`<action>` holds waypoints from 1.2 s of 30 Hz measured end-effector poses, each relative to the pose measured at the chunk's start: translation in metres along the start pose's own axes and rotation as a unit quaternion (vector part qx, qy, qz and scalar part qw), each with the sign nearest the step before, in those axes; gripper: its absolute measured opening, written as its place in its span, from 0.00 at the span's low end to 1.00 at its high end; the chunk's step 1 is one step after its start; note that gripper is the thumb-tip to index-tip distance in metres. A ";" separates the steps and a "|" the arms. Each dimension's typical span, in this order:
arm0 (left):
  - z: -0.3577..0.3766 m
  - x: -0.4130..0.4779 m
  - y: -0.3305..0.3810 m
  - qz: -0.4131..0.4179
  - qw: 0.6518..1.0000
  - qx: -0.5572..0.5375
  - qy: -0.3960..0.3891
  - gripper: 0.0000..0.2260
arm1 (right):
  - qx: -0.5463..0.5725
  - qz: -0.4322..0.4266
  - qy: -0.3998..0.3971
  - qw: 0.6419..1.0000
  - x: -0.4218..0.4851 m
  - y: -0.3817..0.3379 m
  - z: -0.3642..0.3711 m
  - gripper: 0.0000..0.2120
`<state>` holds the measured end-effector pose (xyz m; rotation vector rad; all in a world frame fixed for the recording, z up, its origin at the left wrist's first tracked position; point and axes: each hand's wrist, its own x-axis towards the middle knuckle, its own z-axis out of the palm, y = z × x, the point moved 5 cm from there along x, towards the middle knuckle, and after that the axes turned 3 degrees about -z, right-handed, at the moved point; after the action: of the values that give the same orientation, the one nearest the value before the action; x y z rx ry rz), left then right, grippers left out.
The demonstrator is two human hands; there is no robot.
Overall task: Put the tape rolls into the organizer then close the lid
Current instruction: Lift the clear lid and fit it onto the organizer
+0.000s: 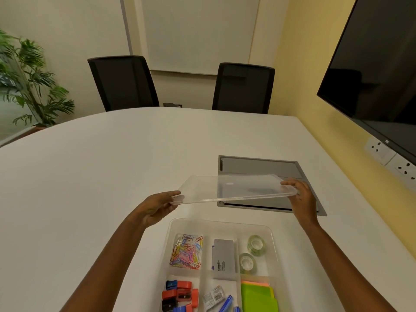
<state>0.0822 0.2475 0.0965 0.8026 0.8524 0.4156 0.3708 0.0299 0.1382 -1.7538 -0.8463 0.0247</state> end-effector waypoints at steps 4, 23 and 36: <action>-0.001 -0.023 0.008 0.022 0.998 -0.042 -0.028 0.09 | 0.012 -0.060 -0.014 0.998 -0.019 -0.033 -0.020 0.05; 0.006 -0.094 -0.010 0.317 0.908 0.247 0.114 0.08 | 0.214 0.000 0.065 0.975 -0.041 -0.132 -0.049 0.11; -0.014 -0.106 -0.041 0.259 0.949 -0.013 0.180 0.06 | 0.081 0.098 0.021 0.992 -0.092 -0.087 -0.035 0.10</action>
<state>0.0073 0.1623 0.1131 0.9414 0.9637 1.0618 0.2719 -0.0400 0.1885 -1.6716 -0.6227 0.1814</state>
